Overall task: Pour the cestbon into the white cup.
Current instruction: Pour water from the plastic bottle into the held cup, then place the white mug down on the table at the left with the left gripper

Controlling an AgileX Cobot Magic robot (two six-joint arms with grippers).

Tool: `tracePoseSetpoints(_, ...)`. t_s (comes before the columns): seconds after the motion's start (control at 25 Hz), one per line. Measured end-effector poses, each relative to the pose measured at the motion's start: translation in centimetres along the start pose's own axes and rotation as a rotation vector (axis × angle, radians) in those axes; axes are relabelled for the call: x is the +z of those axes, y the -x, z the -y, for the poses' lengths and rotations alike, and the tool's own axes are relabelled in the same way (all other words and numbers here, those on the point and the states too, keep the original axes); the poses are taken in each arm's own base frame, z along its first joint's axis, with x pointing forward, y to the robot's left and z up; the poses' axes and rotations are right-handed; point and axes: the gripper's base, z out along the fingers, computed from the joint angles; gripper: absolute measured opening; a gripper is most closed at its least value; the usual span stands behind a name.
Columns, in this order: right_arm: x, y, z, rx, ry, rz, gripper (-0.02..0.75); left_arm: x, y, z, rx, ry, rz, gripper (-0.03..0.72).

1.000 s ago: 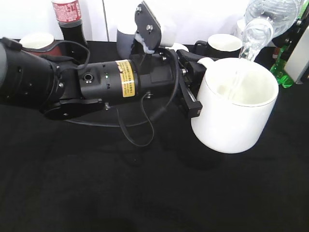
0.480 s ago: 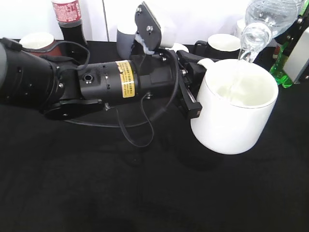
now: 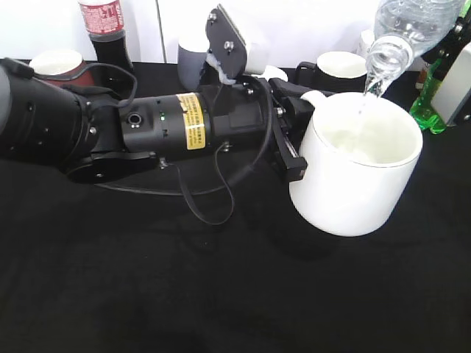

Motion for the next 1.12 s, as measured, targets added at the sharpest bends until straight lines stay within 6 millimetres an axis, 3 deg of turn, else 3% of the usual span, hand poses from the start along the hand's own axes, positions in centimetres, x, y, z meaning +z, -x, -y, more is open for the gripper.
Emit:
tracePoseSetpoints(0.36,0.0,0.0,0.1,0.059,-0.007,-0.004,0.489,0.0,0.1,-0.3,-0.033,0.036,0.012,0.062)
tracePoseSetpoints(0.52,0.0,0.2,0.0,0.536,0.009,0.016,0.489,-0.2,0.1,-0.9,-0.067,0.080,0.026,0.062)
tracePoseSetpoints(0.68,0.0,0.2,0.0,1.376,0.019,0.013,0.489,-0.2,0.2,-1.2,-0.093,0.107,0.040,0.062)
tracePoseSetpoints(0.76,0.0,0.2,0.0,1.641,0.021,0.011,0.489,-0.5,0.3,-1.9,-0.115,0.145,0.052,0.062)
tracePoseSetpoints(1.0,0.0,0.2,0.0,1.715,0.022,0.011,0.489,-3.3,0.3,-6.1,-0.099,0.261,0.051,0.062)
tracePoseSetpoints(1.12,0.0,0.2,0.0,1.715,0.022,0.011,0.489,-6.4,1.3,-8.2,-0.038,0.313,0.054,0.062)
